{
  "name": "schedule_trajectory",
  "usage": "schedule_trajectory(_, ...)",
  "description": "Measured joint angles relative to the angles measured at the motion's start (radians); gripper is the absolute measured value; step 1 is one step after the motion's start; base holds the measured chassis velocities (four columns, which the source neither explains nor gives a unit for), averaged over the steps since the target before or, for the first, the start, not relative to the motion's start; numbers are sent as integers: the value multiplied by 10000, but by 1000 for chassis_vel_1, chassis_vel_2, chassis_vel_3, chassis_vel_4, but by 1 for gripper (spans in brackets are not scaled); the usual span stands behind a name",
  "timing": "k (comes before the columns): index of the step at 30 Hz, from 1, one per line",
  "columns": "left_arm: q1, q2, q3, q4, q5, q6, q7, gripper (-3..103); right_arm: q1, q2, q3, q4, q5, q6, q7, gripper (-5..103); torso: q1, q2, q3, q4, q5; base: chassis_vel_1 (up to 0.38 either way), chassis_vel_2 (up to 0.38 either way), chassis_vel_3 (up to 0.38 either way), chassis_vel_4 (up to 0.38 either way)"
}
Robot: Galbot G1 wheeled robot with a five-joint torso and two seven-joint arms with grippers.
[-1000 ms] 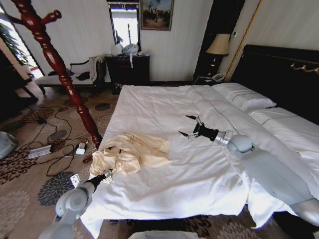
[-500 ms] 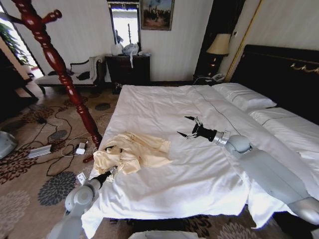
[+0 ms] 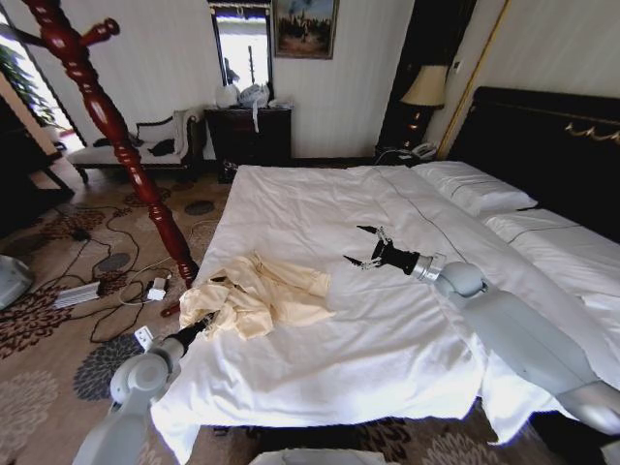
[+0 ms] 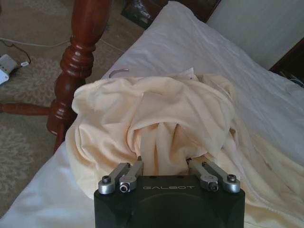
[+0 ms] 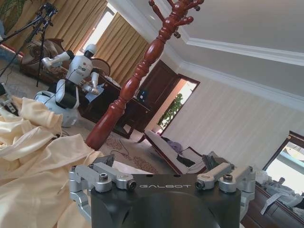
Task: Pick up the clothes from the bed and hang them on the clothes hanger.
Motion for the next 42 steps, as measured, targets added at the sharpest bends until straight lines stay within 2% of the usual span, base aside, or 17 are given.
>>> schedule_trajectory(3, -68, 201, -56, -83, 143, -83, 161, 27, -16, -23, 44, 24, 0, 12, -4, 100, 0, 0, 0, 1, -1, 0, 0, 0, 0)
schedule_trajectory(7, -314, 1285, -180, -509, 1101, -255, 667, 26, -69, -54, 137, 86, 0, 41, -17, 100, 0, 0, 0, -1, -1, 0, 0, 0, 0)
schedule_trajectory(8, -469, 1987, -224, -707, 1346, -193, 705, 26, -78, -46, 159, 116, 0, 51, -17, 100, 0, 0, 0, 2, -2, 0, 0, 0, 0)
schedule_trajectory(9, -469, 1987, -224, -707, 1346, -193, 705, 26, -78, -46, 159, 116, 0, 51, -17, 100, 0, 0, 0, 2, -2, 0, 0, 0, 0)
schedule_trajectory(11, -907, 3520, -257, -866, 1293, 180, 607, 26, -79, -1, 182, 136, 2, 60, -16, 100, 0, 0, 0, 3, -2, 0, 0, 0, 0)
schedule_trajectory(12, -907, 3520, -257, -866, 1293, 180, 607, 26, -79, -1, 182, 136, 2, 60, -16, 100, 0, 0, 0, 3, -2, 0, 0, 0, 0)
schedule_trajectory(16, -2344, 6957, -194, -584, 278, 1077, 419, 26, -24, 217, 211, 156, 12, 66, -4, 100, 2, 0, 1, -4, 7, 0, 0, 0, 0)
schedule_trajectory(17, -2344, 6957, -194, -584, 278, 1077, 419, 26, -24, 217, 211, 156, 12, 66, -4, 100, 2, 0, 1, -4, 7, 0, 0, 0, 0)
schedule_trajectory(18, -2623, 7500, -126, -469, 168, 1189, 498, 26, -8, 262, 211, 156, 14, 66, -1, 100, 2, 0, 2, -1, 7, 0, 0, 0, 0)
schedule_trajectory(19, -3074, 8433, 22, -266, 62, 1328, 741, 26, 41, 363, 211, 144, 18, 66, 6, 100, 2, 0, 1, -1, 2, 0, 0, 0, 0)
schedule_trajectory(20, -3135, 8559, 46, -237, 54, 1343, 786, 26, 46, 376, 211, 143, 20, 66, 8, 100, 2, 0, 0, -1, 1, 0, 0, 0, 0)
schedule_trajectory(21, -3587, 9444, 224, 48, 33, 1422, 1203, 26, 59, 476, 214, 143, 20, 66, 18, 100, 1, 0, 1, 3, 4, 0, 0, 0, 0)
schedule_trajectory(22, -3587, 9444, 224, 48, 33, 1422, 1203, 26, 59, 476, 214, 143, 20, 66, 18, 100, 1, 0, 1, 3, 4, 0, 0, 0, 0)
schedule_trajectory(26, -3847, 11147, 256, 983, 1119, 1161, 2744, 26, -69, 565, 431, 220, 15, 114, 29, 100, 1, 0, 1, 2, -1, 0, 0, 0, 0)
schedule_trajectory(31, -3706, 12141, -104, 1702, 2536, 338, 3901, 26, -155, 619, 584, 226, -12, 172, 25, 100, 0, 1, 0, -1, 2, 0, 0, 0, 0)
schedule_trajectory(39, -3311, 13082, -1149, 2341, 2779, -235, 4481, 26, -150, 821, 593, 356, -30, 189, 23, 100, 0, 0, 0, 3, -2, 0, 0, 0, 0)
schedule_trajectory(42, -2984, 13787, -1693, 2788, 3316, -661, 4971, 26, -198, 880, 690, 420, -36, 215, 21, 100, 0, 0, 0, 2, 0, 0, 0, 0, 0)
